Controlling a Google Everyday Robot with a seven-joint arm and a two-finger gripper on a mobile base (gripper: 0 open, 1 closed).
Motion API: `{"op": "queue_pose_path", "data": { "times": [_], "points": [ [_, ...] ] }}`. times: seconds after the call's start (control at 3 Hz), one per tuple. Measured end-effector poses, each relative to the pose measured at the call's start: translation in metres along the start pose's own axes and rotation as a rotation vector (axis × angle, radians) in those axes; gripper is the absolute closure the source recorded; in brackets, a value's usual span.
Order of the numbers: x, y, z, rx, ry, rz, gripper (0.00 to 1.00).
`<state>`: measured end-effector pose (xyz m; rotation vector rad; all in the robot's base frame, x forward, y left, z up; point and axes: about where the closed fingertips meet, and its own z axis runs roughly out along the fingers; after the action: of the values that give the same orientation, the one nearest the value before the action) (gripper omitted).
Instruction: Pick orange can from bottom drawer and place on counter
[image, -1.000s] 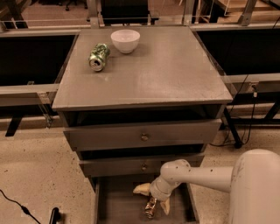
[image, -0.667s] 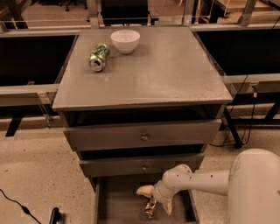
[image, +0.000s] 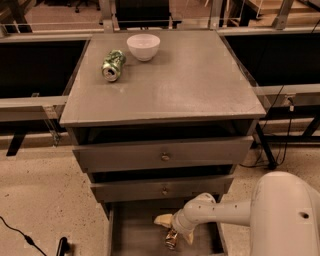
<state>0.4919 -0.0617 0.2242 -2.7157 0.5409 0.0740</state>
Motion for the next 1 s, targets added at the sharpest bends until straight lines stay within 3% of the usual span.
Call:
{"op": "queue_pose_path", "data": {
  "times": [0.33, 1.0],
  "points": [
    [0.005, -0.003, 0.017, 0.009, -0.029, -0.034, 0.00],
    [0.011, 0.000, 0.045, -0.048, -0.075, -0.056, 0.00]
  ]
}}
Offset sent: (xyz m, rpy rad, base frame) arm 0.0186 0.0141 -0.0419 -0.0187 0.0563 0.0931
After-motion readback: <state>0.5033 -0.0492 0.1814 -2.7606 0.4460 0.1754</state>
